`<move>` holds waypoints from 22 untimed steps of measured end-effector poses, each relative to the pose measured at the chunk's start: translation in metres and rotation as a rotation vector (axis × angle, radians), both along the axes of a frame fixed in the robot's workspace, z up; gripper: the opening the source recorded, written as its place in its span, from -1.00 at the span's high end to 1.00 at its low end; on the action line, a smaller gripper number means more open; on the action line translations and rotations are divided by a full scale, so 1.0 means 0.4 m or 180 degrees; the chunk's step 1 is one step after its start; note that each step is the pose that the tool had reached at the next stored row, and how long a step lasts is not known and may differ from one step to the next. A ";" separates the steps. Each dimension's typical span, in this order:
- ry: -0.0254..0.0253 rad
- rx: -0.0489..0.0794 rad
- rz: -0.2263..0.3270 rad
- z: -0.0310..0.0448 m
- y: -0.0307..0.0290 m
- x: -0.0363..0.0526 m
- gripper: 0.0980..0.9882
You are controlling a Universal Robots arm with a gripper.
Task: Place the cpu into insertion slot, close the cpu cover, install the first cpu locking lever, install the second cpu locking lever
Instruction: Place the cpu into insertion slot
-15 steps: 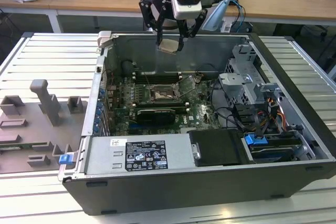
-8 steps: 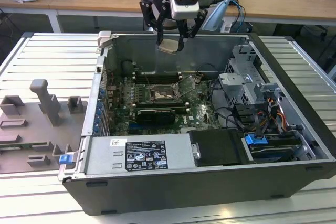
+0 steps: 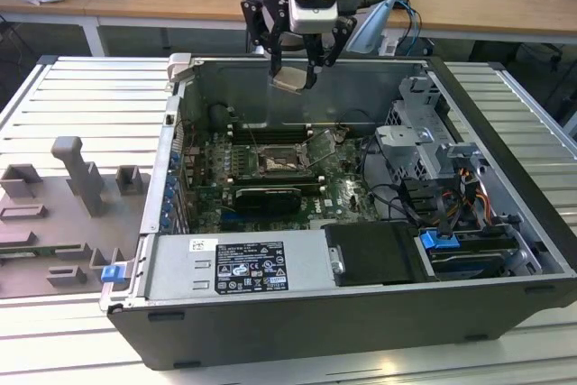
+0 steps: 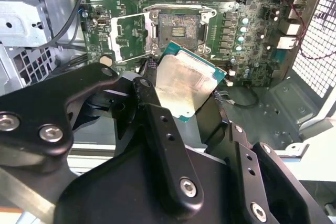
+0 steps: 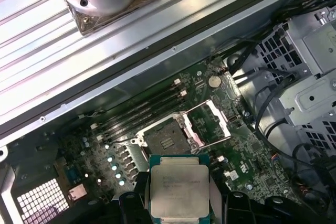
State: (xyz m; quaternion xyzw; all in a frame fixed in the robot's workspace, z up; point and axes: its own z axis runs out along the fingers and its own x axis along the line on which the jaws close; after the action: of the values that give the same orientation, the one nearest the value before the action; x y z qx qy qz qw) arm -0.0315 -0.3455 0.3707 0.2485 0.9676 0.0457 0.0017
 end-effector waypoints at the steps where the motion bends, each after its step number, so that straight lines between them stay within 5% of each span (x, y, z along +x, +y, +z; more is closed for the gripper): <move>1: 0.0000 0.0000 -0.0029 0.000 0.000 0.000 0.00; 22: 0.0000 0.0000 -0.0547 -0.001 0.000 0.000 0.00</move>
State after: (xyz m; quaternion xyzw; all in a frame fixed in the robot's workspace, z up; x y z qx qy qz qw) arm -0.0315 -0.3455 0.3703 0.3306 0.9427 0.0454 0.0057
